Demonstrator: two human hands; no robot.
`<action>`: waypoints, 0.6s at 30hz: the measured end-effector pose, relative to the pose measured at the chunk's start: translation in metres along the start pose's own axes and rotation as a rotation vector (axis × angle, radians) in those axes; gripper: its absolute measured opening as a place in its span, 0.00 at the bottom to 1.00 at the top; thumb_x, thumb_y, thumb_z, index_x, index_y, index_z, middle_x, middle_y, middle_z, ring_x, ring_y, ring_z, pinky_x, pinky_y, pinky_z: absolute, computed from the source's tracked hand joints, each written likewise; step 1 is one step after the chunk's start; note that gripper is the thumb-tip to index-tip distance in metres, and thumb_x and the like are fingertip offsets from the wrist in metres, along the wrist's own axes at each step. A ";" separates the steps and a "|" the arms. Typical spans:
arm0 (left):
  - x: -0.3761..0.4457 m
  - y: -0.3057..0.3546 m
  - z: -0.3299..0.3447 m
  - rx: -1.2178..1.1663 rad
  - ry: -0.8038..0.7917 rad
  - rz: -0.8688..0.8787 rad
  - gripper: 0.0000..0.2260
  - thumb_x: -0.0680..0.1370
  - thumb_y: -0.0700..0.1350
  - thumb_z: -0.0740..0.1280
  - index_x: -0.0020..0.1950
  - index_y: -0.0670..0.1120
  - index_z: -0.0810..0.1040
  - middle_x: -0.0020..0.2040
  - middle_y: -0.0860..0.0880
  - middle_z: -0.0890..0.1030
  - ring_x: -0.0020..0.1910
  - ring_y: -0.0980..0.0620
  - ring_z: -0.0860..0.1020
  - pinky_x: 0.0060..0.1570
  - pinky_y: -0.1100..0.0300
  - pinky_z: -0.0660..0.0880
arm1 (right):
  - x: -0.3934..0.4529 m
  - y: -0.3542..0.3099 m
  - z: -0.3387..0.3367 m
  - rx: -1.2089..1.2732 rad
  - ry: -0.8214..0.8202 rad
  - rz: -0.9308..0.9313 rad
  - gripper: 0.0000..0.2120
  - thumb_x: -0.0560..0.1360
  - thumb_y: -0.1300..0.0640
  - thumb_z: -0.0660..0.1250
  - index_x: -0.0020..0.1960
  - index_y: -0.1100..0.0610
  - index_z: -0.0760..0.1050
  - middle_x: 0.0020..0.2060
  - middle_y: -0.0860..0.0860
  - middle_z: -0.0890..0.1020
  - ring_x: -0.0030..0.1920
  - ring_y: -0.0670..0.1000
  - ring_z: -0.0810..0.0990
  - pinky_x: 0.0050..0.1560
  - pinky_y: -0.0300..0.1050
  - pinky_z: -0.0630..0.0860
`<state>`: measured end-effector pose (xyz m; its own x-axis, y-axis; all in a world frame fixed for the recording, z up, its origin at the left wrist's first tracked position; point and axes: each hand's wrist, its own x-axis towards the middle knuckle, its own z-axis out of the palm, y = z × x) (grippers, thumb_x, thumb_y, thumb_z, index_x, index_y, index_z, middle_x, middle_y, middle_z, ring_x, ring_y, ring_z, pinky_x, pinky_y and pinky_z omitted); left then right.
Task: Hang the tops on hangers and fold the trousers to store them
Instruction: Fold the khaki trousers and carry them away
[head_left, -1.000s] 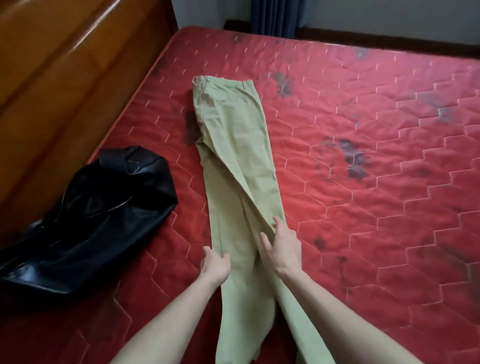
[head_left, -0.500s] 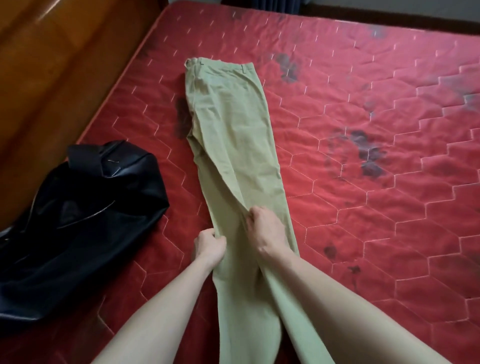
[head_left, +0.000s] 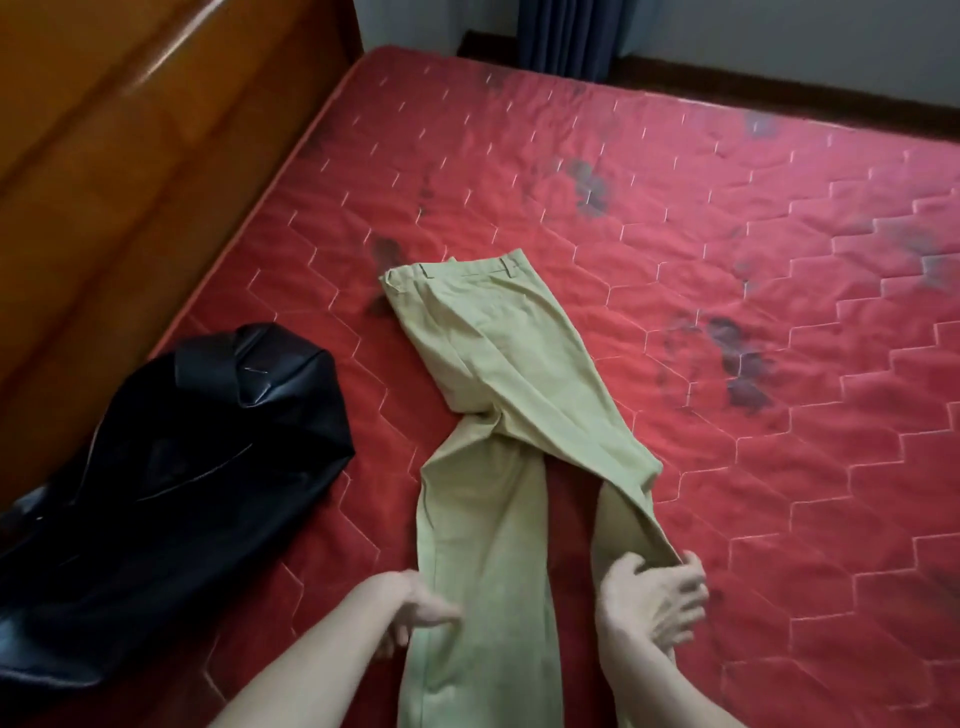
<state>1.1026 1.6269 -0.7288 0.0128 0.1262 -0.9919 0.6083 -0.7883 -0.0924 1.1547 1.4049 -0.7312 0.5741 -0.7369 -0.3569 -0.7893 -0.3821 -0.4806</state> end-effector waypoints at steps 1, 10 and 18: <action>0.002 0.000 -0.008 -0.119 0.165 0.037 0.37 0.78 0.67 0.65 0.74 0.39 0.70 0.58 0.42 0.82 0.51 0.42 0.84 0.55 0.52 0.83 | 0.000 -0.007 0.003 -0.066 -0.037 -0.132 0.32 0.73 0.64 0.68 0.76 0.61 0.65 0.71 0.67 0.71 0.71 0.68 0.68 0.72 0.64 0.61; 0.012 0.046 -0.126 -0.802 0.786 0.336 0.24 0.86 0.58 0.55 0.75 0.43 0.68 0.73 0.41 0.74 0.72 0.40 0.72 0.71 0.49 0.68 | 0.033 -0.124 0.044 -0.128 -0.311 -0.624 0.25 0.78 0.49 0.54 0.72 0.52 0.74 0.69 0.52 0.78 0.69 0.56 0.74 0.71 0.55 0.62; 0.027 0.089 -0.216 -1.265 0.802 0.395 0.31 0.81 0.60 0.64 0.76 0.42 0.63 0.73 0.45 0.72 0.71 0.43 0.72 0.73 0.47 0.67 | 0.084 -0.201 0.103 -0.399 -0.572 -0.649 0.39 0.80 0.48 0.64 0.85 0.54 0.50 0.83 0.55 0.59 0.81 0.59 0.59 0.78 0.60 0.60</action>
<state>1.3282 1.6901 -0.7447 0.4845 0.6446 -0.5913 0.7094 0.1060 0.6968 1.3839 1.4772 -0.7476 0.8625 0.0306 -0.5051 -0.2341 -0.8608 -0.4519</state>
